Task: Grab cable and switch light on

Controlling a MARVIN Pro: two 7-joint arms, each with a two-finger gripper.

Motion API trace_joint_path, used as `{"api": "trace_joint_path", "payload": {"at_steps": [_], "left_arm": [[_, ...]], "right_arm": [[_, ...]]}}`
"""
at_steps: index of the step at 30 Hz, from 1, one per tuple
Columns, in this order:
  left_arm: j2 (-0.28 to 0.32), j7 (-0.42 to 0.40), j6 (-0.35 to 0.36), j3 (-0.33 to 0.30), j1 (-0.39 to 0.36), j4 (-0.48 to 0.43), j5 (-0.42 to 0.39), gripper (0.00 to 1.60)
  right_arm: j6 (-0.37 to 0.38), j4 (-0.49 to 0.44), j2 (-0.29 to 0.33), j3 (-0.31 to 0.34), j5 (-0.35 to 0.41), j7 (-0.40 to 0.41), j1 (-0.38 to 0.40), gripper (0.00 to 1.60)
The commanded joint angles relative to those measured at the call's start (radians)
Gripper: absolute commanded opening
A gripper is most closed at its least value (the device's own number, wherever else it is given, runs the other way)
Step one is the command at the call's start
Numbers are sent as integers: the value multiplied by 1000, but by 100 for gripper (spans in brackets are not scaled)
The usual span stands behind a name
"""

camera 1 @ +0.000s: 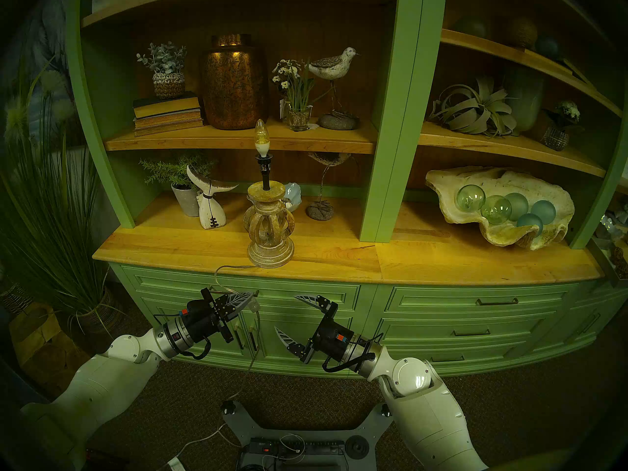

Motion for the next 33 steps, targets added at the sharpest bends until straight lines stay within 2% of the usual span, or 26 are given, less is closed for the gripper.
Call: {"api": "trace_joint_path", "payload": {"at_steps": [1,2,4,8,11,21,28,30,33], "left_arm": [[-2,-3,-11,-13,-20,-23,-12,0],[-2,-3,-11,-13,-20,-23,-12,0],[-2,-3,-10,-13,-20,-23,-11,0],[-2,-2,-10,-12,-20,-22,-11,0],[-2,-1,-10,-12,-20,-22,-10,0],[-2,0,-9,-11,-21,-21,-8,0],[-2,-1,-10,-12,-20,-22,-9,0],[-2,-1,-10,-12,-20,-22,-9,0],[-2,-1,-10,-12,-20,-22,-9,0]], "right_arm": [[-2,-25,-16,5,-2,-17,26,160],[16,-22,-17,5,26,-2,27,160],[3,-21,5,-10,71,56,40,160],[21,-10,27,-26,91,114,75,160],[21,4,51,-47,70,167,124,160],[75,-1,26,-12,107,250,215,160],[105,116,5,-22,118,321,284,160],[95,200,3,-39,124,339,335,160],[91,220,-15,-28,112,342,331,160]]}}
